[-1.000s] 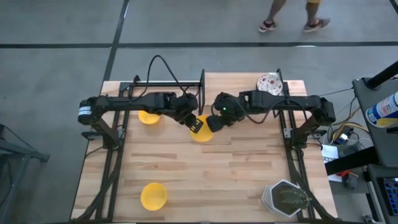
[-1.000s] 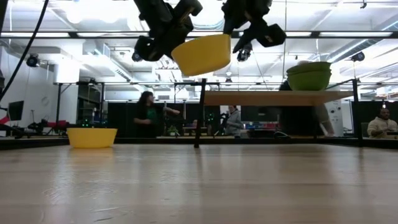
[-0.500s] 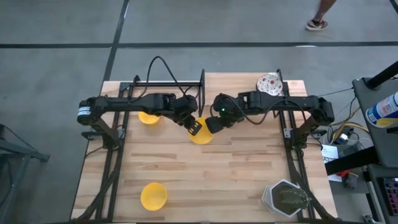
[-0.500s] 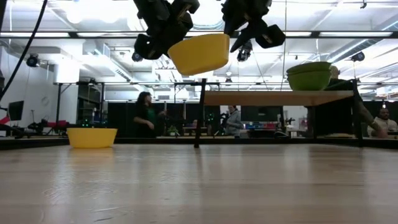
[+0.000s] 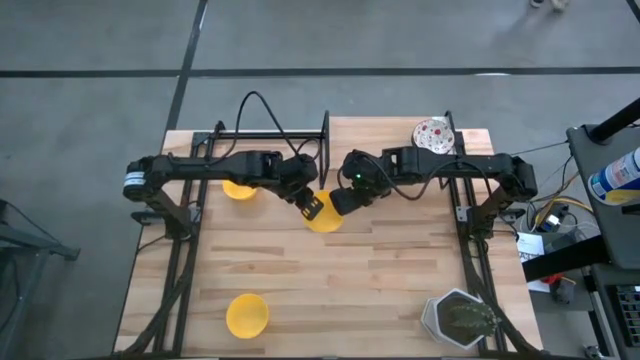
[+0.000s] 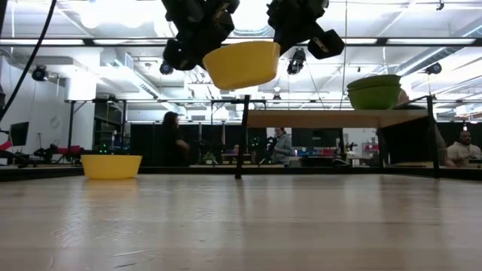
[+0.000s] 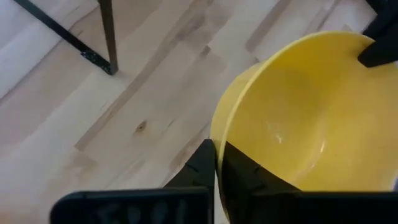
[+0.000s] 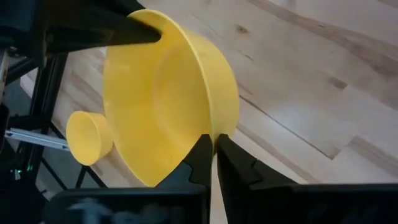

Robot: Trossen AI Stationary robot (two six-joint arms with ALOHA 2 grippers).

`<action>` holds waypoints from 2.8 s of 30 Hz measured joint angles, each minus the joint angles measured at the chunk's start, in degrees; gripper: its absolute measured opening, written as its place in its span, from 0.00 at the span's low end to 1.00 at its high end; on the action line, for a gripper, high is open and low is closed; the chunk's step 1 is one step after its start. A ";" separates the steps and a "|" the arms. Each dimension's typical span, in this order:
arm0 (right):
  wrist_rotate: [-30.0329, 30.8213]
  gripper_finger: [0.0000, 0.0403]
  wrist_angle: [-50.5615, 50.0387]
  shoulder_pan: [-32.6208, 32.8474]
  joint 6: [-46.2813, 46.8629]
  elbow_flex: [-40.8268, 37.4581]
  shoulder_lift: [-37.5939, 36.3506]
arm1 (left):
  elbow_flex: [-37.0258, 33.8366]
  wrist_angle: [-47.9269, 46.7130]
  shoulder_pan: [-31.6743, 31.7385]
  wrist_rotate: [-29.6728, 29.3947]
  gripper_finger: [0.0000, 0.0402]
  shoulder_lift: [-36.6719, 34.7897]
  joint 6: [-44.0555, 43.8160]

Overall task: Pick & Place Mini bowls
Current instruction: Put the right yellow bowl on the shelf

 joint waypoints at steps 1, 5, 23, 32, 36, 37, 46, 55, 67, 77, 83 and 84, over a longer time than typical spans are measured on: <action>-0.06 0.02 -0.03 0.00 -0.01 0.00 0.00 | -0.02 0.30 0.00 0.48 0.05 0.00 0.38; -0.48 0.02 0.90 0.02 -0.12 -0.02 0.02 | -0.05 2.54 0.00 2.64 0.15 -0.15 1.65; -1.92 0.02 -0.15 -3.83 -1.48 -0.06 0.02 | -0.05 10.91 0.17 -2.51 0.36 -14.21 3.75; -1.68 0.02 -6.51 -13.60 -4.61 1.36 -2.35 | -0.21 10.79 0.09 -2.47 0.36 -20.34 3.33; -0.74 0.02 -8.74 -18.76 -6.16 1.62 -4.02 | -0.88 9.12 0.04 -2.41 0.36 -21.68 2.30; -0.20 0.02 -8.91 -20.10 -6.26 1.64 -4.32 | -0.91 8.51 0.04 -2.37 0.36 -21.85 1.99; -0.01 0.02 -9.07 -30.81 -8.97 1.66 -4.22 | -0.91 3.88 0.04 -2.02 0.36 -22.18 1.98; -0.22 0.02 -9.06 -35.24 -8.27 1.59 -4.20 | -0.91 2.75 0.00 -1.90 0.36 -22.18 2.01; 1.38 0.02 -11.63 -35.25 -9.09 1.31 -1.27 | -0.91 2.65 0.00 -1.92 0.36 -22.18 2.01; 1.38 0.02 -11.63 -35.43 -9.41 1.70 -0.24 | -0.91 2.63 0.00 -1.94 0.36 -22.23 1.73; 1.42 0.02 -11.66 -35.64 -10.86 1.70 -0.24 | -0.91 2.63 0.00 -1.94 0.36 -22.23 1.66; 1.46 0.02 -11.66 -35.64 -11.35 1.70 -0.24 | -0.91 2.63 0.00 -1.94 0.36 -22.23 1.66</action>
